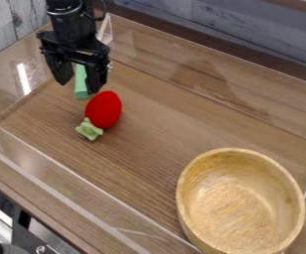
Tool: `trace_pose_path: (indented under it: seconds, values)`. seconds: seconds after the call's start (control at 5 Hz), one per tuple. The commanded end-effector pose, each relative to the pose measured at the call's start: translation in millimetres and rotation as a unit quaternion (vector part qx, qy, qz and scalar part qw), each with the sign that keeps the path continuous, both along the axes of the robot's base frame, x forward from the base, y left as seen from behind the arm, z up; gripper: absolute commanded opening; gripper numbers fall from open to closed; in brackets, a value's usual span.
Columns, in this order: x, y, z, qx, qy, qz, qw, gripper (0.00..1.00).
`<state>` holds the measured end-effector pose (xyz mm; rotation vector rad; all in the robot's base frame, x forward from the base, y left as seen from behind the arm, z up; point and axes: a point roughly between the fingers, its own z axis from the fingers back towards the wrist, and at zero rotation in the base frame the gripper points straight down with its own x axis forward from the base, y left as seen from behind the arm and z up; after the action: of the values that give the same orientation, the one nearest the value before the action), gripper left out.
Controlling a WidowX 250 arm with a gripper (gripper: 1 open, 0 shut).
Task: Move the red object to the right side of the table
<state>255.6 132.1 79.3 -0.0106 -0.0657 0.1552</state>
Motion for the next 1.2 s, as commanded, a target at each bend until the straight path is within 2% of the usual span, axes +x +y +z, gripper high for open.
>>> trace_pose_path:
  seconds: [0.0, 0.4, 0.8, 1.0]
  values:
    - [4.2, -7, 17.6, 0.01, -0.024, -0.016, 0.9995, 1.0]
    - [3.4, 5, 2.0, 0.007, -0.024, -0.007, 0.9997, 1.0]
    - [14.6, -23, -12.8, 0.004, -0.024, -0.024, 0.9994, 1.0]
    - [20.7, -21, -22.7, 0.006, -0.025, 0.003, 0.9997, 1.0]
